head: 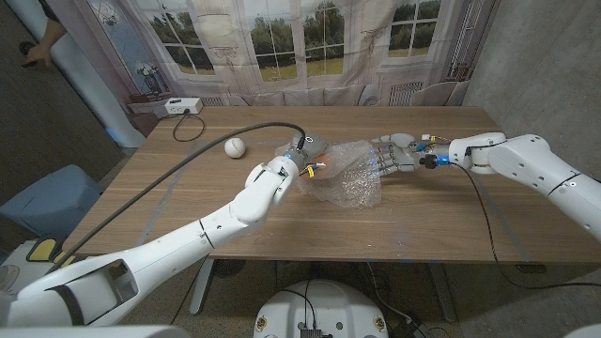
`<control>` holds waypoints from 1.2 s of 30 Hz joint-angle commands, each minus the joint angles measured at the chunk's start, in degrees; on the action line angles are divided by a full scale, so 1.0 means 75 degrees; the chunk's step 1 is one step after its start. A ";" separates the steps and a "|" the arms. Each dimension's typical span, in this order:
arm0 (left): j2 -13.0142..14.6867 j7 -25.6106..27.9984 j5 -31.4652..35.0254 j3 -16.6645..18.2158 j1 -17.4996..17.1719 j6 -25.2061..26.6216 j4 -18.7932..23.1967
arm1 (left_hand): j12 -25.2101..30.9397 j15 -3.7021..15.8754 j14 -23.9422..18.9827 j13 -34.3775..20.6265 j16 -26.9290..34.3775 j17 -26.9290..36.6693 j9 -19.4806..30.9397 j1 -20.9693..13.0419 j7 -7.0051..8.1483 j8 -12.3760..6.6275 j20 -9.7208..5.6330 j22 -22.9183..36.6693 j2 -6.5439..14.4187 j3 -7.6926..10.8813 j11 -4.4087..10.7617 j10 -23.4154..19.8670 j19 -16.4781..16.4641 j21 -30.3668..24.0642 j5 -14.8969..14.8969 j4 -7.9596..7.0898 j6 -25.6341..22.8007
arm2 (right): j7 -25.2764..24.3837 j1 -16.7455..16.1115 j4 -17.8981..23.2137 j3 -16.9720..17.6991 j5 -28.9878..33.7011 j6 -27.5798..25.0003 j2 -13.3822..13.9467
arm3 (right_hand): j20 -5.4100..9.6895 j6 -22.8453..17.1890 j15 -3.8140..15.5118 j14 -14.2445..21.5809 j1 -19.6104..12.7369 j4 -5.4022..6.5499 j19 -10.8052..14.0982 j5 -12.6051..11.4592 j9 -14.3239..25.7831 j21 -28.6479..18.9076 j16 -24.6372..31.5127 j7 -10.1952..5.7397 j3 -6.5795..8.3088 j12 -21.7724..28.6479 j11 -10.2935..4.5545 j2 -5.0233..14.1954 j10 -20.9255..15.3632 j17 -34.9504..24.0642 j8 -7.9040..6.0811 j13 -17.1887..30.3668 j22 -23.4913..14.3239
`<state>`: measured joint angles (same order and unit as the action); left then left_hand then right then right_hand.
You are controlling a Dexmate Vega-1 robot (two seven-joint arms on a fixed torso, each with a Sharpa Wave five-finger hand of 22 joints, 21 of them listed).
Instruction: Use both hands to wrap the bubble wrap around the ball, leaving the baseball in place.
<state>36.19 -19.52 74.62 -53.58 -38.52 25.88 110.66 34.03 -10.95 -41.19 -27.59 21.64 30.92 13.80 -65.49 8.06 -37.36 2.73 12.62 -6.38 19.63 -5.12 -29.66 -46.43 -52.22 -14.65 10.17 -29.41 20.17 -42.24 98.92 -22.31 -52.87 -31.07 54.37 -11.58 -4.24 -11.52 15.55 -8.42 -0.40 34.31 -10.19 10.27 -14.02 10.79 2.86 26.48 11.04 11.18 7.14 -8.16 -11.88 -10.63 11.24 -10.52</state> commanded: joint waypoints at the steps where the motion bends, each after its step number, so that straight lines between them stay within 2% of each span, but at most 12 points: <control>1: 0.0305 0.0606 0.1102 -0.0042 -0.0430 -0.0663 -0.0234 | -0.0060 0.3249 -0.3965 -0.0612 0.0058 0.0071 -0.0016 -0.1487 -0.0904 -0.0023 -0.1825 0.0021 0.1630 0.0225 0.1600 -0.2690 -0.0649 -0.0165 -0.0002 -0.0105 -0.2833 | -0.1664 -0.1255 0.0848 0.0575 0.1364 0.2537 0.0019 | 0.0088 -0.0193 0.0210 -0.0327 -0.0195 -0.0090 -0.0859 0.0021 0.0016 0.0340 -0.0005 -0.0104 0.0016 0.0039 -0.0203 0.0077 -0.0013 -0.0020 -0.0070 0.0019 -0.0038; 5: 0.0347 0.0860 0.1489 -0.0076 -0.0496 -0.0796 -0.0341 | -0.0068 0.3249 -0.4028 -0.0628 0.0072 0.0100 -0.0034 -0.1466 -0.0843 -0.0034 -0.1835 0.0013 0.1616 0.0214 0.1623 -0.2714 -0.0704 -0.0261 0.0023 -0.0118 -0.2895 | -0.1836 -0.1287 0.0789 0.0434 0.2064 0.3269 -0.0099 | 0.0189 -0.0428 0.0372 -0.0611 -0.0247 -0.0134 -0.1536 0.0029 0.0017 0.0514 -0.0023 -0.0193 -0.0013 0.0052 -0.0345 0.0068 -0.0052 -0.0012 -0.0116 0.0018 -0.0035; 10: 0.0399 0.1718 0.1782 -0.0087 -0.0669 -0.0863 -0.0612 | -0.0094 0.3245 -0.4145 -0.0615 0.0118 0.0152 -0.0055 -0.1438 -0.0771 -0.0024 -0.1850 0.0008 0.1613 0.0201 0.1665 -0.2760 -0.0714 -0.0361 0.0046 -0.0135 -0.2905 | -0.2210 -0.1387 0.0825 0.0440 0.2490 0.3640 -0.0226 | 0.0231 -0.0620 0.0419 -0.0691 -0.0254 -0.0134 -0.1763 0.0028 0.0019 0.0509 0.0004 -0.0252 -0.0038 0.0079 -0.0492 0.0084 -0.0125 -0.0015 -0.0157 0.0018 -0.0032; 16: 0.0277 0.3546 0.1737 0.0035 -0.1074 -0.0409 -0.1176 | -0.0116 0.3225 -0.4446 -0.0716 0.0335 0.0369 -0.0087 -0.1395 -0.0790 0.0008 -0.1959 0.0045 0.1648 0.0166 0.1748 -0.2819 -0.0875 -0.0674 0.0078 -0.0158 -0.2876 | -0.2439 -0.1367 0.0931 0.0395 0.2846 0.3666 -0.0251 | 0.0251 -0.0700 0.0471 -0.0771 -0.0251 -0.0128 -0.1923 0.0029 0.0020 0.0507 0.0011 -0.0294 -0.0061 0.0076 -0.0556 0.0091 -0.0134 -0.0018 -0.0158 0.0017 -0.0030; 23: -0.0423 0.6068 0.0585 0.0419 -0.1663 0.0484 -0.1876 | -0.0165 0.3204 -0.4464 -0.0765 0.0403 0.0518 -0.0102 -0.1323 -0.0815 0.0043 -0.1976 0.0050 0.1641 0.0147 0.1836 -0.2852 -0.0918 -0.0872 0.0087 -0.0175 -0.2817 | -0.2590 -0.1291 0.0943 0.0353 0.3163 0.3764 -0.0347 | 0.0299 -0.0779 0.0540 -0.0803 -0.0251 -0.0122 -0.2007 0.0029 0.0021 0.0488 0.0031 -0.0352 -0.0077 0.0078 -0.0641 0.0103 -0.0148 -0.0019 -0.0164 0.0016 -0.0029; 25: -0.0596 0.6359 0.0073 0.0528 -0.1786 0.0581 -0.1911 | -0.0206 0.3197 -0.4317 -0.0781 0.0319 0.0516 -0.0103 -0.1286 -0.0839 0.0063 -0.1896 0.0023 0.1628 0.0157 0.1860 -0.2808 -0.0802 -0.0885 0.0088 -0.0178 -0.2780 | -0.2541 -0.1238 0.0909 0.0333 0.3201 0.3792 -0.0372 | 0.0317 -0.0792 0.0558 -0.0796 -0.0248 -0.0118 -0.2030 0.0029 0.0021 0.0488 0.0040 -0.0358 -0.0082 0.0078 -0.0647 0.0105 -0.0150 -0.0020 -0.0164 0.0016 -0.0028; 27: -0.0689 0.6230 -0.0359 0.0605 -0.1870 0.0693 -0.1818 | -0.0271 0.3208 -0.3948 -0.0780 -0.0091 0.0241 -0.0098 -0.1190 -0.0864 0.0133 -0.1789 -0.0106 0.1690 0.0239 0.1862 -0.2771 -0.0599 -0.0892 0.0082 -0.0214 -0.2632 | -0.2527 -0.1202 0.0890 0.0338 0.3181 0.3786 -0.0415 | 0.0323 -0.0793 0.0570 -0.0795 -0.0244 -0.0115 -0.2039 0.0029 0.0022 0.0485 0.0045 -0.0359 -0.0086 0.0078 -0.0658 0.0104 -0.0152 -0.0021 -0.0160 0.0016 -0.0028; 29: -0.0680 0.5945 -0.0781 0.0667 -0.1927 0.0722 -0.1656 | -0.0575 0.3220 -0.3550 -0.0555 -0.0803 -0.0406 -0.0112 -0.0794 -0.0764 0.0383 -0.1553 -0.0317 0.1749 0.0372 0.1758 -0.2530 -0.0252 -0.0822 0.0097 -0.0325 -0.2170 | -0.2430 -0.1152 0.0831 0.0324 0.3185 0.3866 -0.0444 | 0.0327 -0.0802 0.0575 -0.0791 -0.0240 -0.0111 -0.2047 0.0030 0.0022 0.0480 0.0051 -0.0365 -0.0092 0.0078 -0.0658 0.0103 -0.0156 -0.0022 -0.0160 0.0016 -0.0028; 32: -0.0603 0.5081 -0.1349 0.0739 -0.1943 0.0824 -0.1320 | -0.1080 0.3139 -0.2824 -0.0231 -0.1381 -0.1041 -0.0146 0.0153 -0.0593 0.0848 -0.1130 -0.0373 0.1687 0.0365 0.1624 -0.2097 0.0300 -0.0526 0.0196 -0.0657 -0.1386 | -0.2346 -0.1084 0.0783 0.0307 0.3185 0.3904 -0.0483 | 0.0327 -0.0799 0.0585 -0.0775 -0.0222 -0.0095 -0.2066 0.0031 0.0022 0.0474 0.0067 -0.0375 -0.0104 0.0076 -0.0672 0.0102 -0.0152 -0.0026 -0.0151 0.0016 -0.0027; 33: -0.0580 0.4810 -0.1478 0.0744 -0.1934 0.0890 -0.1229 | -0.1268 0.3115 -0.2485 -0.0121 -0.1458 -0.1244 -0.0198 0.0456 -0.0486 0.1127 -0.0936 -0.0377 0.1624 0.0377 0.1607 -0.1913 0.0584 -0.0368 0.0243 -0.0720 -0.1006 | -0.2312 -0.1061 0.0750 0.0293 0.3214 0.3957 -0.0496 | 0.0329 -0.0803 0.0588 -0.0772 -0.0216 -0.0090 -0.2067 0.0031 0.0022 0.0470 0.0071 -0.0372 -0.0109 0.0072 -0.0681 0.0101 -0.0145 -0.0028 -0.0150 0.0016 -0.0027; 34: -0.0533 0.4511 -0.1667 0.0766 -0.1914 0.0893 -0.1122 | -0.1511 0.3057 -0.2086 0.0031 -0.1454 -0.1454 -0.0267 0.1139 -0.0461 0.1457 -0.0787 -0.0380 0.1519 0.0241 0.1507 -0.1660 0.0757 -0.0208 0.0366 -0.0997 -0.0707 | -0.2301 -0.1047 0.0739 0.0295 0.3196 0.3958 -0.0517 | 0.0331 -0.0798 0.0587 -0.0770 -0.0210 -0.0085 -0.2073 0.0032 0.0023 0.0468 0.0074 -0.0376 -0.0113 0.0068 -0.0676 0.0099 -0.0136 -0.0029 -0.0146 0.0016 -0.0027; 36: -0.0441 0.3840 -0.2029 0.0801 -0.1847 0.0939 -0.0905 | -0.2001 0.2869 -0.1140 0.0265 -0.1465 -0.1733 -0.0353 0.1850 -0.0334 0.2190 -0.0456 -0.0368 0.1338 0.0085 0.1301 -0.1046 0.1554 0.0243 0.0463 -0.1178 0.0293 | -0.2263 -0.1003 0.0710 0.0274 0.3223 0.3976 -0.0535 | 0.0343 -0.0790 0.0601 -0.0767 -0.0194 -0.0072 -0.2081 0.0032 0.0023 0.0461 0.0081 -0.0390 -0.0125 0.0061 -0.0696 0.0094 -0.0120 -0.0032 -0.0137 0.0016 -0.0027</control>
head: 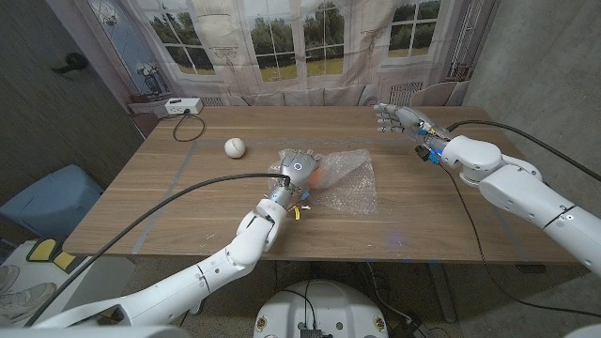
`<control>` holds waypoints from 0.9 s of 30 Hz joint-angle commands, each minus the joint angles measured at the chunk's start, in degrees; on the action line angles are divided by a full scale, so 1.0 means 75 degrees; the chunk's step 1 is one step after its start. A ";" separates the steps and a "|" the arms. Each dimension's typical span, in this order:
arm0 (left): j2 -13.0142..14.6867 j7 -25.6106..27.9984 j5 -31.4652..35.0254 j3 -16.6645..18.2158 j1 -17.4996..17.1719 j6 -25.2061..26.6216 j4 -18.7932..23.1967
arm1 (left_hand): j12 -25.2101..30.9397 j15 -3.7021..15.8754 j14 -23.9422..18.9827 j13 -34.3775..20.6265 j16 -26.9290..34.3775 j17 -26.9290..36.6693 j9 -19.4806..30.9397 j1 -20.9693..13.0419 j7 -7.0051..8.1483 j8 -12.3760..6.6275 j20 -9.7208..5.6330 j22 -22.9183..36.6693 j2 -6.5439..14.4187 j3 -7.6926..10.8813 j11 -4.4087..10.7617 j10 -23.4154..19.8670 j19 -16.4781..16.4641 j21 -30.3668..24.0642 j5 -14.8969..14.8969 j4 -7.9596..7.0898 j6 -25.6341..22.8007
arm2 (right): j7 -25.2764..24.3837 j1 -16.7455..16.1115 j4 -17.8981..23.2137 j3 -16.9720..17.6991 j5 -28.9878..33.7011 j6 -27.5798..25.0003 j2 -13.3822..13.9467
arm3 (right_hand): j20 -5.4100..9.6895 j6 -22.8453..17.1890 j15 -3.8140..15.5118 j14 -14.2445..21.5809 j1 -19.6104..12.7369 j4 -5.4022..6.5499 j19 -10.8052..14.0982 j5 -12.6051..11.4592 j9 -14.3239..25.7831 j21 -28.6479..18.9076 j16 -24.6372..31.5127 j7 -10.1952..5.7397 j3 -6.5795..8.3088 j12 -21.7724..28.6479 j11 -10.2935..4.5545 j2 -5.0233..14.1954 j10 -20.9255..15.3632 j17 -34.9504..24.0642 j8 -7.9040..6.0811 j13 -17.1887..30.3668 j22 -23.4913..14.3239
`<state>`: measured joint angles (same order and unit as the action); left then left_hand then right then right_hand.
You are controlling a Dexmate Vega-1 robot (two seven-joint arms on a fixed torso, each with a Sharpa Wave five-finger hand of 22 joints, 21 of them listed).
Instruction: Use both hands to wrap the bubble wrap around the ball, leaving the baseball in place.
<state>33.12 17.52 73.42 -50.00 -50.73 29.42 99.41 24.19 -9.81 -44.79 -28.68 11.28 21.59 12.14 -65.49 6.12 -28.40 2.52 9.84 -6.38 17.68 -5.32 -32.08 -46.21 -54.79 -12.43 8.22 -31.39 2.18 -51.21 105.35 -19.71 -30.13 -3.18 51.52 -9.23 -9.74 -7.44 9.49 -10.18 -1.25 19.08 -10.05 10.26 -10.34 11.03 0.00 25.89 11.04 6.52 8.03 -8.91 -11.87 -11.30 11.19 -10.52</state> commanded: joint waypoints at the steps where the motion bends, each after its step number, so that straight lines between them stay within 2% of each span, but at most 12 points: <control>1: 0.0022 -0.1592 -0.1971 0.0293 -0.0130 0.0551 0.0703 | -0.0981 0.2505 -0.0043 0.0536 -0.0099 -0.0616 -0.0147 0.2304 -0.0043 0.1310 -0.0307 0.0005 0.1221 0.0197 0.1245 -0.0321 0.1976 0.0866 0.0213 -0.1049 0.0908 | 0.0181 0.0222 -0.0177 -0.0087 0.0209 0.0293 -0.0164 | 0.0037 -0.0050 0.0055 0.0041 0.0049 0.0047 -0.0053 0.0013 0.0024 -0.0032 0.0051 -0.0013 -0.0052 0.0059 -0.0076 -0.0029 -0.0018 -0.0036 -0.0043 0.0022 -0.0027; 2: 0.0042 -0.2024 -0.2066 0.0265 -0.0048 0.0660 0.0783 | -0.1336 0.2207 0.0877 0.0674 -0.0152 -0.0759 -0.0159 0.2807 0.0013 0.1757 0.0017 0.0014 0.1178 0.0050 0.1161 0.0218 0.2715 0.1288 0.0238 -0.1205 0.1520 | 0.0203 0.0245 -0.0192 -0.0094 0.0205 0.0299 -0.0179 | 0.0035 -0.0051 0.0055 0.0048 0.0057 0.0052 -0.0052 0.0013 0.0024 -0.0037 0.0056 -0.0004 -0.0058 0.0059 -0.0075 -0.0034 -0.0017 -0.0036 -0.0041 0.0022 -0.0027; 4: 0.0114 -0.2834 -0.2037 0.0101 0.0171 0.0873 0.0887 | -0.1662 0.1814 0.2041 0.0861 -0.0126 -0.0962 -0.0167 0.3381 0.0098 0.2206 0.0385 0.0029 0.1093 -0.0136 0.0966 0.0833 0.3816 0.1941 0.0300 -0.1325 0.2125 | 0.0287 0.0292 -0.0250 -0.0112 0.0197 0.0353 -0.0206 | 0.0038 -0.0048 0.0074 0.0050 0.0070 0.0061 -0.0053 0.0014 0.0025 -0.0043 0.0060 -0.0012 -0.0068 0.0058 -0.0078 -0.0041 -0.0015 -0.0038 -0.0036 0.0022 -0.0027; 5: 0.0131 -0.3199 -0.2015 0.0020 0.0278 0.0976 0.0919 | -0.1753 0.1686 0.2566 0.0941 -0.0144 -0.1043 -0.0175 0.3643 0.0140 0.2356 0.0618 0.0031 0.1056 -0.0230 0.0941 0.1177 0.4370 0.2269 0.0321 -0.1383 0.2474 | 0.0300 0.0312 -0.0266 -0.0124 0.0215 0.0370 -0.0218 | 0.0039 -0.0049 0.0094 0.0054 0.0082 0.0070 -0.0061 0.0014 0.0025 -0.0046 0.0065 -0.0012 -0.0075 0.0053 -0.0080 -0.0044 -0.0002 -0.0040 -0.0033 0.0022 -0.0026; 7: 0.0197 -0.3799 -0.2003 -0.0118 0.0469 0.1080 0.0980 | -0.1832 0.1487 0.3472 0.1083 -0.0164 -0.1162 -0.0188 0.4076 0.0195 0.2429 0.0724 0.0039 0.0980 -0.0399 0.0866 0.1880 0.5119 0.2749 0.0325 -0.1481 0.2986 | 0.0362 0.0363 -0.0301 -0.0156 0.0258 0.0400 -0.0220 | 0.0037 -0.0050 0.0111 0.0069 0.0098 0.0083 -0.0058 0.0013 0.0025 -0.0054 0.0075 -0.0018 -0.0085 0.0051 -0.0082 -0.0049 0.0000 -0.0042 -0.0030 0.0022 -0.0026; 8: 0.0222 -0.4056 -0.1985 -0.0182 0.0556 0.1130 0.1002 | -0.1864 0.1336 0.3964 0.1176 -0.0165 -0.1220 -0.0198 0.4306 0.0301 0.2458 0.0783 0.0042 0.0941 -0.0493 0.0846 0.2355 0.5539 0.3028 0.0310 -0.1529 0.3396 | 0.0362 0.0378 -0.0316 -0.0165 0.0274 0.0414 -0.0237 | 0.0043 -0.0049 0.0121 0.0066 0.0105 0.0088 -0.0059 0.0013 0.0025 -0.0057 0.0076 -0.0019 -0.0090 0.0051 -0.0087 -0.0052 0.0002 -0.0043 -0.0027 0.0022 -0.0026; 13: 0.0300 -0.4593 -0.2076 -0.0295 0.0780 0.1221 0.1082 | -0.1846 0.0992 0.5081 0.1386 -0.0157 -0.1294 -0.0216 0.4858 0.0368 0.2456 0.0941 0.0059 0.0887 -0.0715 0.0679 0.3315 0.6313 0.3593 0.0272 -0.1672 0.4101 | 0.0514 0.0476 -0.0412 -0.0210 0.0279 0.0456 -0.0263 | 0.0072 -0.0027 0.0123 0.0077 0.0140 0.0112 -0.0061 0.0012 0.0026 -0.0072 0.0085 -0.0036 -0.0116 0.0043 -0.0108 -0.0077 0.0022 -0.0044 -0.0009 0.0022 -0.0026; 18: 0.0355 -0.5042 -0.2182 -0.0350 0.1024 0.1249 0.1195 | -0.1832 0.0661 0.6438 0.1622 -0.0168 -0.1323 -0.0225 0.5508 0.0412 0.2470 0.1108 0.0089 0.0907 -0.0962 0.0606 0.4470 0.7586 0.4382 0.0234 -0.1861 0.5065 | 0.0577 0.0558 -0.0497 -0.0244 0.0326 0.0517 -0.0304 | 0.0099 -0.0001 0.0129 0.0073 0.0173 0.0133 -0.0080 0.0010 0.0026 -0.0078 0.0088 -0.0062 -0.0140 0.0034 -0.0119 -0.0099 0.0046 -0.0044 0.0008 0.0022 -0.0025; 19: 0.0372 -0.5014 -0.2228 -0.0328 0.1030 0.1227 0.1228 | -0.1819 0.0577 0.6727 0.1674 -0.0163 -0.1326 -0.0225 0.5647 0.0405 0.2430 0.1166 0.0101 0.0905 -0.1019 0.0570 0.4697 0.7885 0.4556 0.0224 -0.1897 0.5148 | 0.0586 0.0569 -0.0508 -0.0247 0.0323 0.0514 -0.0310 | 0.0102 0.0000 0.0142 0.0076 0.0179 0.0137 -0.0082 0.0009 0.0026 -0.0079 0.0090 -0.0060 -0.0143 0.0033 -0.0120 -0.0101 0.0048 -0.0045 0.0009 0.0021 -0.0025; 22: 0.0426 -0.4922 -0.2321 -0.0258 0.1033 0.1214 0.1362 | -0.1812 0.0492 0.7159 0.1740 -0.0166 -0.1324 -0.0226 0.5840 0.0399 0.2460 0.1199 0.0117 0.0897 -0.1102 0.0569 0.5026 0.8249 0.4775 0.0211 -0.1943 0.5433 | 0.0637 0.0605 -0.0565 -0.0256 0.0312 0.0545 -0.0333 | 0.0103 0.0014 0.0143 0.0083 0.0200 0.0150 -0.0090 0.0007 0.0027 -0.0084 0.0094 -0.0078 -0.0158 0.0034 -0.0123 -0.0115 0.0049 -0.0044 0.0019 0.0021 -0.0025; 24: 0.0451 -0.4756 -0.2391 -0.0181 0.0996 0.1209 0.1451 | -0.1815 0.0423 0.7427 0.1773 -0.0175 -0.1322 -0.0227 0.5930 0.0397 0.2463 0.1219 0.0128 0.0893 -0.1143 0.0514 0.5239 0.8254 0.4815 0.0203 -0.1956 0.5596 | 0.0621 0.0621 -0.0568 -0.0260 0.0318 0.0515 -0.0343 | 0.0106 0.0013 0.0142 0.0077 0.0210 0.0158 -0.0091 0.0006 0.0027 -0.0087 0.0093 -0.0080 -0.0165 0.0034 -0.0122 -0.0121 0.0048 -0.0044 0.0020 0.0021 -0.0024; 27: 0.0492 -0.4417 -0.2595 -0.0005 0.0897 0.1144 0.1606 | -0.1827 0.0315 0.7937 0.1836 -0.0155 -0.1316 -0.0219 0.6092 0.0355 0.2449 0.1255 0.0151 0.0899 -0.1218 0.0488 0.5848 0.8768 0.5101 0.0180 -0.1964 0.6017 | 0.0651 0.0657 -0.0612 -0.0270 0.0302 0.0523 -0.0373 | 0.0111 0.0019 0.0139 0.0078 0.0226 0.0169 -0.0095 0.0004 0.0027 -0.0091 0.0095 -0.0079 -0.0175 0.0034 -0.0121 -0.0129 0.0049 -0.0044 0.0024 0.0021 -0.0024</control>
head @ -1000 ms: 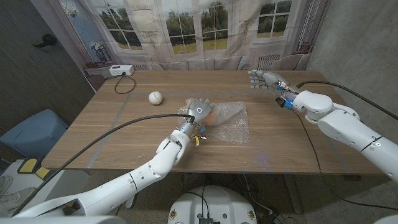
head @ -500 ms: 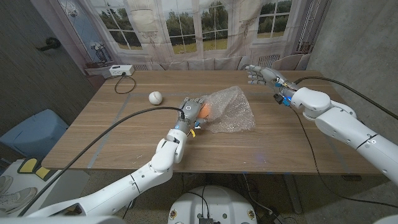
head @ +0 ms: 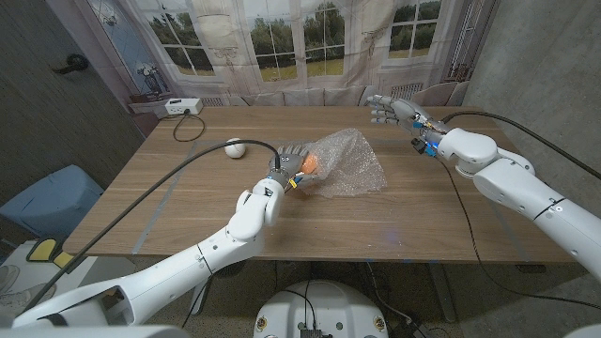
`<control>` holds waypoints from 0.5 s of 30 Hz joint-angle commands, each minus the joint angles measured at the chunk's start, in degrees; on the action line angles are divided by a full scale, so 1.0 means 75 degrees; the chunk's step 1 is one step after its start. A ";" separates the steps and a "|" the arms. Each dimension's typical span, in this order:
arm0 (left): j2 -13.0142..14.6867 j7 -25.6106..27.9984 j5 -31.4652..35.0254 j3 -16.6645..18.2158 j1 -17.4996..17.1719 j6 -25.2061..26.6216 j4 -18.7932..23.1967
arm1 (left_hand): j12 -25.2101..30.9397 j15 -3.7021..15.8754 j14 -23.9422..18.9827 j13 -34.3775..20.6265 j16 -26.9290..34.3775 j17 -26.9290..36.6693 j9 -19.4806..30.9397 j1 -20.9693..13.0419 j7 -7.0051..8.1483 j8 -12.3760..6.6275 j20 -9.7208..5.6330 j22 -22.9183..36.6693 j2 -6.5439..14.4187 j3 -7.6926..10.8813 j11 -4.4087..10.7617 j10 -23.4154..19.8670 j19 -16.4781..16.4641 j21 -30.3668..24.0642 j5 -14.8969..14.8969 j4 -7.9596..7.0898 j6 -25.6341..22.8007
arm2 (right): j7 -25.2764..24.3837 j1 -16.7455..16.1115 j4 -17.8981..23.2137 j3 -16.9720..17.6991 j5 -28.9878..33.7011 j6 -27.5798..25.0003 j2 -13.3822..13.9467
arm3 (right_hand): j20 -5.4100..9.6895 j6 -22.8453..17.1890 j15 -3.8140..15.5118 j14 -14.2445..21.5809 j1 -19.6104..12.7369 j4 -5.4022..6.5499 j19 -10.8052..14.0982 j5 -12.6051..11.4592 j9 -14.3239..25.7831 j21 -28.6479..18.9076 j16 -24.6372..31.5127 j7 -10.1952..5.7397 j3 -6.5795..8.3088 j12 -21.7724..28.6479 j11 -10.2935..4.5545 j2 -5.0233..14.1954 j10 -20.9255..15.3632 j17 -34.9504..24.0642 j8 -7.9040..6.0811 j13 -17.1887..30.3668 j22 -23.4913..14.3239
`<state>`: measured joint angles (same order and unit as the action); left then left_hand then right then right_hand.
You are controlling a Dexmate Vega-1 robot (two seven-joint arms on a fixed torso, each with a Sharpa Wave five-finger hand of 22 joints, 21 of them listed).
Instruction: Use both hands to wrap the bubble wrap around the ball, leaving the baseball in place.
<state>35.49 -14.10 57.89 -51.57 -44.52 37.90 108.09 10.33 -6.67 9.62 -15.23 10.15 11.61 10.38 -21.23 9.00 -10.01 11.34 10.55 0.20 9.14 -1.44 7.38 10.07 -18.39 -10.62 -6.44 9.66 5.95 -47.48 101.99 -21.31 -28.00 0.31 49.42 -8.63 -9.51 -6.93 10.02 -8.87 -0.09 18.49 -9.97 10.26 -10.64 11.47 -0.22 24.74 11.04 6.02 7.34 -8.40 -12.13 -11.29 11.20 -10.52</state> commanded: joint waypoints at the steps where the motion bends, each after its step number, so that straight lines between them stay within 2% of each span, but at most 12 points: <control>1: 0.0191 -0.0077 -0.0594 0.0266 0.0030 -0.0014 0.0510 | 0.0009 -0.0128 0.0823 0.0058 -0.0007 0.0016 0.0016 0.0224 -0.0010 0.0003 0.0086 0.0062 0.0020 -0.0099 -0.0033 0.0766 0.1353 0.0302 -0.0065 -0.0006 0.0661 | 0.0143 0.0171 -0.0177 -0.0064 0.0038 0.0070 -0.0099 | 0.0034 -0.0013 0.0068 0.0007 0.0056 0.0017 -0.0016 -0.0007 0.0027 -0.0053 0.0037 -0.0049 -0.0024 0.0034 -0.0059 -0.0039 -0.0018 -0.0008 0.0024 0.0020 -0.0024; 6: 0.0222 0.0761 -0.1154 0.0673 -0.0228 -0.0301 0.0746 | 0.0013 -0.0185 0.1053 0.0089 0.0017 0.0021 0.0018 0.0308 -0.0060 0.0027 0.0106 0.0075 -0.0019 -0.0162 -0.0093 0.1131 0.1609 0.0447 -0.0081 0.0005 0.1024 | 0.0158 0.0249 -0.0241 -0.0093 0.0042 0.0051 -0.0152 | 0.0032 -0.0011 0.0066 0.0003 0.0082 0.0036 -0.0017 -0.0012 0.0028 -0.0063 0.0037 -0.0044 -0.0039 0.0033 -0.0055 -0.0052 -0.0013 -0.0006 0.0029 0.0020 -0.0023; 15: 0.0295 0.2228 -0.1776 0.1246 -0.0564 -0.0813 0.1062 | 0.0053 -0.0282 0.1015 0.0104 0.0068 0.0018 0.0018 0.0314 -0.0046 0.0005 0.0108 0.0080 -0.0047 -0.0186 -0.0099 0.1177 0.1633 0.0473 -0.0094 0.0028 0.1099 | 0.0149 0.0373 -0.0391 -0.0168 0.0130 0.0111 -0.0266 | 0.0005 -0.0009 0.0011 -0.0014 0.0123 0.0065 -0.0050 -0.0021 0.0028 -0.0067 0.0031 -0.0053 -0.0062 0.0034 -0.0058 -0.0073 -0.0011 0.0000 0.0036 0.0019 -0.0022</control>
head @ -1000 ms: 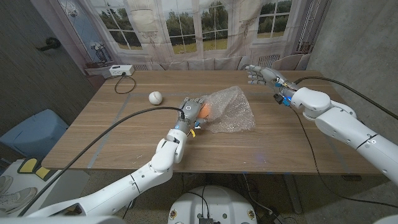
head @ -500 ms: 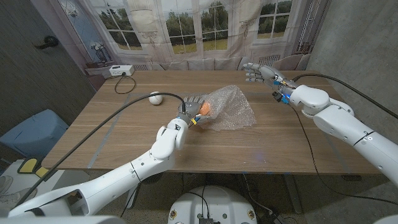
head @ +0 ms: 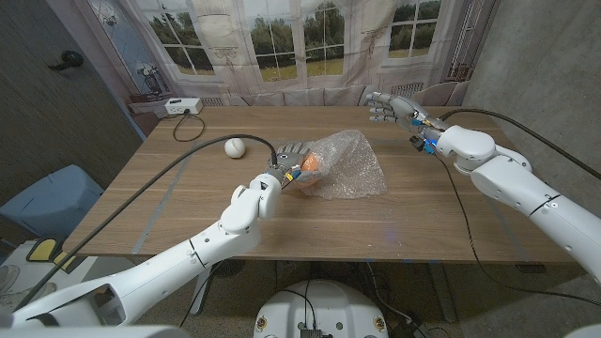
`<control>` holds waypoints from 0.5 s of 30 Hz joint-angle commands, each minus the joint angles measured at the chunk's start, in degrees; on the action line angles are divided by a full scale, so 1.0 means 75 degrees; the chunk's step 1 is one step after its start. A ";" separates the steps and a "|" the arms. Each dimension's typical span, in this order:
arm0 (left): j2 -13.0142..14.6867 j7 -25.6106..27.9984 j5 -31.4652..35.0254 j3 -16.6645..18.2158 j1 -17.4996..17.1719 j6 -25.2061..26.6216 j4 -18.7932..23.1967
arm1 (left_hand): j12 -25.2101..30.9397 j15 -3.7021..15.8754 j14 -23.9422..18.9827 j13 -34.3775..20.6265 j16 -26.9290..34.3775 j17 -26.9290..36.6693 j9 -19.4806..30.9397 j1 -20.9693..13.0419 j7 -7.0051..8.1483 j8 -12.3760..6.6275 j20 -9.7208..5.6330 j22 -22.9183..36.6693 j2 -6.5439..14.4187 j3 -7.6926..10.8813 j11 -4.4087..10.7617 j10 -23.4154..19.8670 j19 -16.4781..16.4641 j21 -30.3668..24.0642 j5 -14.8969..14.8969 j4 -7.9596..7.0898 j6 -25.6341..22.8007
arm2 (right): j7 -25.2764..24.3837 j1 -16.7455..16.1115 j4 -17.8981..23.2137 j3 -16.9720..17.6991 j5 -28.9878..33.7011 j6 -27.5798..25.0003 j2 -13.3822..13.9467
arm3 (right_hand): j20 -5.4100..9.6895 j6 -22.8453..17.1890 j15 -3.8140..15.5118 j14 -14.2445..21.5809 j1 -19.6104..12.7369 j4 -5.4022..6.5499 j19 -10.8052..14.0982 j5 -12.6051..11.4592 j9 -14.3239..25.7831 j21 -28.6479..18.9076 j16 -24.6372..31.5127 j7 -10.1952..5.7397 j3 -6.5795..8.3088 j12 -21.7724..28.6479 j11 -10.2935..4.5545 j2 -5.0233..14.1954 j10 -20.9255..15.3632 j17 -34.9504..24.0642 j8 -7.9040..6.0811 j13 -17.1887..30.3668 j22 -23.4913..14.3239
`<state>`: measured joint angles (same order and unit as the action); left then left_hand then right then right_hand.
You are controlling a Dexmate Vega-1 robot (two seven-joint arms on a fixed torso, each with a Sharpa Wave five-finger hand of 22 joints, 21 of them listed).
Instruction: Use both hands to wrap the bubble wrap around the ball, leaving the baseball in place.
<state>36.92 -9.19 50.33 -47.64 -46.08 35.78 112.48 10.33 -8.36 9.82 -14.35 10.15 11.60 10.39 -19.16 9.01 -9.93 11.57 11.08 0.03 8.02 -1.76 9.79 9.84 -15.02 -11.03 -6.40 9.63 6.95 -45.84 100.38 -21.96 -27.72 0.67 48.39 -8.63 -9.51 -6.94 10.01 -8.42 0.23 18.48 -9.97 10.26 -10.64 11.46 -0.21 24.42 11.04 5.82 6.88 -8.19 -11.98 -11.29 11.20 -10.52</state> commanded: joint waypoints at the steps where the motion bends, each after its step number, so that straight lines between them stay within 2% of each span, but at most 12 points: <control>1: 0.0111 0.1702 -0.0895 0.0808 -0.0388 -0.0617 0.0499 | 0.0060 -0.0064 0.0977 -0.0010 0.0076 0.0018 0.0018 0.0037 -0.0048 -0.0010 0.0075 0.0010 -0.0027 -0.0038 -0.0060 0.0852 0.1655 0.0021 -0.0042 0.0026 0.1106 | 0.0013 0.0164 -0.0197 -0.0089 0.0121 0.0097 -0.0139 | -0.0001 -0.0004 0.0011 -0.0014 0.0067 0.0025 -0.0053 -0.0021 0.0028 -0.0067 0.0030 -0.0052 -0.0022 0.0036 -0.0027 -0.0017 -0.0042 -0.0020 0.0038 0.0019 -0.0022; 7: 0.0121 0.2455 -0.1537 0.1268 -0.0565 -0.1082 0.0616 | 0.0144 -0.0074 0.0873 0.0008 0.0133 0.0009 0.0017 0.0020 -0.0018 -0.0070 0.0052 0.0017 -0.0048 -0.0052 -0.0068 0.0740 0.1504 -0.0024 -0.0056 0.0062 0.1043 | -0.0053 0.0225 -0.0380 -0.0145 0.0343 0.0414 -0.0258 | -0.0029 -0.0025 -0.0006 -0.0030 0.0108 0.0043 -0.0132 -0.0025 0.0028 -0.0050 0.0025 -0.0049 -0.0059 0.0045 -0.0022 -0.0065 -0.0064 -0.0015 0.0034 0.0018 -0.0021; 15: 0.0251 0.2837 -0.2111 0.1609 -0.0590 -0.1516 0.0697 | 0.0200 -0.0098 0.0803 0.0025 0.0165 0.0001 0.0015 -0.0001 -0.0020 -0.0113 0.0053 0.0021 -0.0057 -0.0058 -0.0064 0.0649 0.1399 -0.0051 -0.0066 0.0093 0.0967 | -0.0247 0.0281 -0.0557 -0.0171 0.0453 0.0590 -0.0491 | -0.0069 -0.0041 -0.0025 -0.0103 0.0180 0.0064 -0.0281 -0.0033 0.0027 -0.0020 0.0001 -0.0045 -0.0134 0.0052 -0.0046 -0.0169 -0.0084 -0.0005 0.0037 0.0016 -0.0018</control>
<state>37.92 6.08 40.55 -39.75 -49.40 28.96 116.42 11.49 -8.54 10.00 -14.09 11.10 11.45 10.39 -19.16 8.88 -10.21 11.57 11.08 0.03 7.62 -1.76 9.78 9.84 -15.02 -11.28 -6.00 9.75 6.44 -44.38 97.93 -22.87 -25.56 3.06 46.54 -8.92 -9.51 -7.04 9.68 -7.30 0.63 16.77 -9.97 10.26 -10.64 11.46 -0.21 23.55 11.04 5.83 5.76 -8.20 -11.98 -10.97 11.20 -10.52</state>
